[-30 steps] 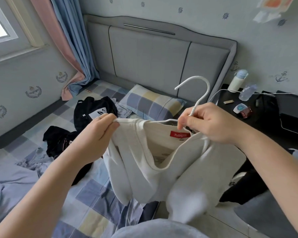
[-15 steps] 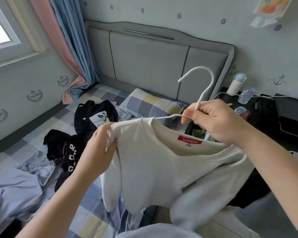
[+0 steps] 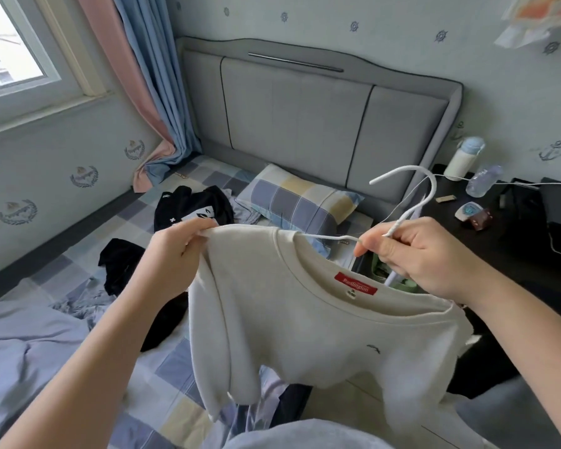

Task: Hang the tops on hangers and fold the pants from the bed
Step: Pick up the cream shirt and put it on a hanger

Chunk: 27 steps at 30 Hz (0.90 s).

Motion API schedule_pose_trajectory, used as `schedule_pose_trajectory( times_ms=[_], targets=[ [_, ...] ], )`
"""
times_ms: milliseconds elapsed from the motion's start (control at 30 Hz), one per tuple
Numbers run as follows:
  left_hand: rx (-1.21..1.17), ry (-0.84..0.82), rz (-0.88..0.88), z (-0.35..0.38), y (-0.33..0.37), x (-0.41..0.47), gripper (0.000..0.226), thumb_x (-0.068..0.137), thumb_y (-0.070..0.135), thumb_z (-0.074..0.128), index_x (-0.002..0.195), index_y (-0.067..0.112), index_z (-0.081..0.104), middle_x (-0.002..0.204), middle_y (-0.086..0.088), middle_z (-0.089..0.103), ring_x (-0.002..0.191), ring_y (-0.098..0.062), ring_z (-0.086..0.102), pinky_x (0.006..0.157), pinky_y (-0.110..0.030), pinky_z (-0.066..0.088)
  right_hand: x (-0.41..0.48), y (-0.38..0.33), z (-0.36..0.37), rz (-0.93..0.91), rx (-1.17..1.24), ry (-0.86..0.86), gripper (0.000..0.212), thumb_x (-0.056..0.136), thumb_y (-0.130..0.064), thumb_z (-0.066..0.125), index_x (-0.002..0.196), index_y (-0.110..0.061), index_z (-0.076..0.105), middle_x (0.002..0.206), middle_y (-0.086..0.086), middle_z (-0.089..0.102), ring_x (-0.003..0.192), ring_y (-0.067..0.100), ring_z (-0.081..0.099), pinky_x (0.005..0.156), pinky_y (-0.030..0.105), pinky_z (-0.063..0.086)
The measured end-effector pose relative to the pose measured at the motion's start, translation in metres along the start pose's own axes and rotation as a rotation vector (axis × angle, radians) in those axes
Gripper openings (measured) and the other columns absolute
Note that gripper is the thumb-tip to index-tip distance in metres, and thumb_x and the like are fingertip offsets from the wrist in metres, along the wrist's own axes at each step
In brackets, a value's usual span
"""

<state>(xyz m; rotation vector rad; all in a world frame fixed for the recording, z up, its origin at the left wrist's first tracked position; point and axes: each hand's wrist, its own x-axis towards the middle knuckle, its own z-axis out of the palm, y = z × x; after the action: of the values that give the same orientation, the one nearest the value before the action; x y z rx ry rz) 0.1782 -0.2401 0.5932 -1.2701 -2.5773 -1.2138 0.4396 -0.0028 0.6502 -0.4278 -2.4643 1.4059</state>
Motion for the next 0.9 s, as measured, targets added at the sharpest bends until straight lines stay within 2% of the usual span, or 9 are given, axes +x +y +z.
schedule_pose_trajectory(
  times_ms=[100,200,333,433,500,600,667,800,900],
  targets=[
    [0.008,-0.159,0.086,-0.001,0.018,0.003,0.047,0.089,-0.015,0.043,0.111,0.014,0.073,0.108,0.007,0.069,0.104,-0.006,0.060,0.088,-0.005,0.038,0.003,-0.002,0.011,-0.012,0.009,0.023,0.028,0.091,-0.046,0.055,0.088,-0.029,0.077,0.052,-0.006,0.034,0.049,0.011,0.030,0.048,0.018,0.030],
    [-0.014,-0.262,0.163,0.002,0.037,0.001,0.038,0.090,-0.006,0.047,0.107,0.018,0.072,0.103,0.015,0.065,0.099,0.003,0.057,0.084,-0.005,0.040,0.008,-0.003,0.024,-0.003,0.018,0.022,0.030,0.091,-0.044,0.055,0.087,-0.024,0.076,0.051,-0.002,0.031,0.047,0.014,0.025,0.046,0.024,0.024],
    [-0.054,-0.373,0.227,0.017,0.044,-0.006,0.010,0.098,0.014,0.060,0.094,0.019,0.067,0.087,0.011,0.056,0.081,-0.009,0.054,0.072,-0.030,0.046,0.014,-0.002,0.035,-0.007,0.017,0.007,0.023,0.098,-0.032,0.058,0.089,-0.020,0.075,0.042,-0.013,0.032,0.039,0.007,0.024,0.041,0.015,0.022],
    [-0.138,-0.358,0.158,0.020,0.041,-0.005,0.016,0.095,0.018,0.066,0.081,0.022,0.063,0.079,0.007,0.054,0.073,-0.013,0.051,0.066,-0.031,0.042,0.012,0.001,0.035,-0.002,0.049,-0.031,0.020,0.092,-0.037,0.063,0.096,-0.022,0.076,0.050,-0.010,0.050,0.044,0.005,0.038,0.045,0.016,0.035],
    [-0.161,-0.315,0.131,0.018,0.038,-0.003,0.015,0.094,0.017,0.068,0.081,0.024,0.064,0.081,0.005,0.057,0.075,-0.016,0.054,0.069,-0.032,0.044,0.006,0.011,0.027,0.026,0.013,-0.023,0.025,0.082,-0.045,0.067,0.100,-0.030,0.075,0.074,-0.002,0.068,0.064,0.018,0.058,0.062,0.022,0.050],
    [-0.171,-0.227,0.133,0.012,0.034,0.003,0.013,0.093,0.015,0.069,0.083,0.023,0.066,0.084,0.006,0.060,0.083,-0.014,0.056,0.073,-0.024,0.044,-0.015,0.039,0.001,0.168,-0.015,-0.051,0.035,0.076,-0.044,0.075,0.110,-0.038,0.070,0.101,-0.009,0.072,0.097,0.004,0.067,0.084,0.016,0.049],
    [-0.177,-0.180,0.141,0.007,0.031,0.010,0.009,0.092,0.013,0.070,0.085,0.019,0.067,0.085,0.007,0.059,0.086,-0.011,0.056,0.074,-0.015,0.041,-0.034,0.061,-0.018,0.316,-0.023,-0.153,0.035,0.083,-0.033,0.078,0.116,-0.037,0.069,0.108,-0.014,0.074,0.107,0.003,0.067,0.091,0.019,0.049],
    [-0.189,-0.138,0.158,0.008,0.028,0.026,0.006,0.087,0.016,0.076,0.088,0.021,0.071,0.086,0.007,0.062,0.087,-0.012,0.058,0.075,-0.012,0.040,-0.066,0.095,-0.036,0.539,-0.168,-0.187,0.019,0.090,-0.020,0.075,0.096,-0.038,0.077,0.096,-0.008,0.077,0.098,0.014,0.070,0.091,0.034,0.051],
    [-0.214,-0.170,0.162,0.020,0.029,0.035,0.008,0.082,0.017,0.080,0.089,0.019,0.077,0.085,0.007,0.066,0.086,-0.010,0.060,0.075,-0.009,0.040,-0.077,0.105,-0.037,0.549,-0.261,-0.003,0.013,0.086,-0.022,0.078,0.087,-0.035,0.078,0.086,-0.003,0.075,0.087,0.020,0.070,0.082,0.037,0.052]
  ],
)
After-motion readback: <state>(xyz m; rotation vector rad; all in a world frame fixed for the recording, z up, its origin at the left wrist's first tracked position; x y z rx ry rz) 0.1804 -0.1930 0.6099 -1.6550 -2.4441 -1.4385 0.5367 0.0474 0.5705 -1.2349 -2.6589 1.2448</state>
